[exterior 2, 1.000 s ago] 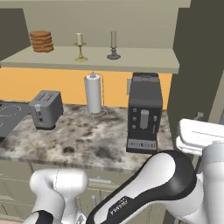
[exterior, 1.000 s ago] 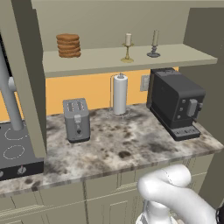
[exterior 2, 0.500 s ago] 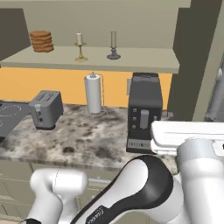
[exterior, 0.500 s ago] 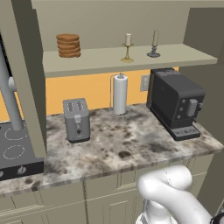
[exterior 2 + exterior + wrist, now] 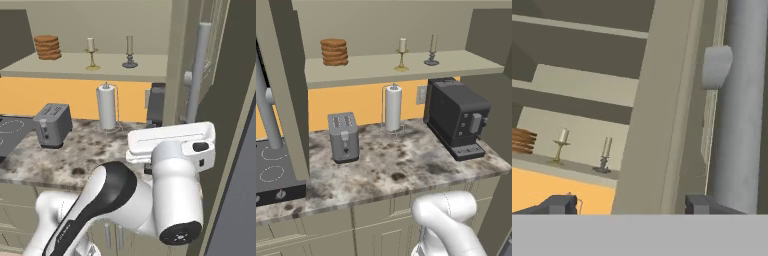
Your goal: Pick the candle and candle from the dining table and place them in the open cabinet. Close the cabinet after placing the objects.
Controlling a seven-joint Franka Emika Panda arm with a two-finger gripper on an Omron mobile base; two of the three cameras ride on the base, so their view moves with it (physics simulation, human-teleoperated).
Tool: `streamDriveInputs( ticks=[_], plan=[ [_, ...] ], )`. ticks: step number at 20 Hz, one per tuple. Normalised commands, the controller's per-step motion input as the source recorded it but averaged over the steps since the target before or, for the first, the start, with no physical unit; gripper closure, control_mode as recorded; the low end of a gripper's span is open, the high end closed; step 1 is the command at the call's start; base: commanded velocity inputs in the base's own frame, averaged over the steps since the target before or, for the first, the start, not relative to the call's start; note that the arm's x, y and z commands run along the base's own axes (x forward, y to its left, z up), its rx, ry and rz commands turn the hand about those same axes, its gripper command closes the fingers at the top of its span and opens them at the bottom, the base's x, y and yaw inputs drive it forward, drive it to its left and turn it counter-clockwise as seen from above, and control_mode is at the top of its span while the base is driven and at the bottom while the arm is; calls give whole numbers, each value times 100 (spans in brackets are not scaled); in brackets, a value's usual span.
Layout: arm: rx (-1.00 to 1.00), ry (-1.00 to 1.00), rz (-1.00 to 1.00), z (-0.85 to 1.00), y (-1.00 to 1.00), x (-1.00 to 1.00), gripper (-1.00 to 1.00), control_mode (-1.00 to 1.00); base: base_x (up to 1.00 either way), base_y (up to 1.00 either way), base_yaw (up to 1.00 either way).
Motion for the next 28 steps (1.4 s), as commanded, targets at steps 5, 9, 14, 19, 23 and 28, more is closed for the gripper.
streamDriveInputs(
  ticks=[5, 9, 14, 19, 23, 28],
  plan=[
    [-13, 0, 0, 0, 68, 95, -100, -100, 0, 0, 0],
    [-10, 8, 0, 0, 55, 100, -100, -100, 0, 0, 0],
    [-7, 10, 5, 0, 41, 100, -100, -100, 0, 0, 0],
    [-7, 15, 5, 0, 55, 100, -100, -100, 0, 0, 0],
    [-3, 19, 14, 0, 37, 100, -100, -100, 0, 0, 0],
    [0, 21, 23, -5, 12, 100, -100, -100, 0, 0, 0]
  ],
)
